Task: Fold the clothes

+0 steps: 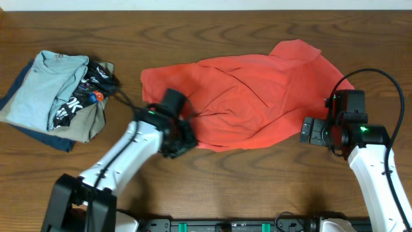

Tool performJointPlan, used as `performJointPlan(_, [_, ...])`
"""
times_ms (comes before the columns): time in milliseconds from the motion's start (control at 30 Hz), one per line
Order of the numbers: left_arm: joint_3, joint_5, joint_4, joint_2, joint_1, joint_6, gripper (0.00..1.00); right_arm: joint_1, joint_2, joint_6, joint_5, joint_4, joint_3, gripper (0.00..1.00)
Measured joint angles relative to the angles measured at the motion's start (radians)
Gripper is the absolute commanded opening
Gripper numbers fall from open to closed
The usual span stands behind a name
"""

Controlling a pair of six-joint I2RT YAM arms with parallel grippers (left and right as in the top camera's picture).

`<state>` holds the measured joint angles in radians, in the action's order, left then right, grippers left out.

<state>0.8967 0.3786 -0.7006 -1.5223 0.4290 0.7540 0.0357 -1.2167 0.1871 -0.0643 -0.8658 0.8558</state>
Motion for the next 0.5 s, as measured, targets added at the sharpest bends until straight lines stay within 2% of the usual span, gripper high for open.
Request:
performJointPlan(133, [-0.001, -0.068, 0.019, -0.002, 0.143, 0.036, 0.45, 0.0, 0.0, 0.003, 0.0, 0.0, 0.0, 0.99])
performJointPlan(267, [-0.001, -0.156, 0.117, -0.034, 0.275, 0.062, 0.45, 0.0, 0.0, 0.007, 0.0, 0.0, 0.0, 0.99])
performJointPlan(500, [-0.001, -0.234, 0.274, -0.171, 0.383, 0.077, 0.45, 0.0, 0.0, 0.011, 0.0, -0.002, 0.0, 0.99])
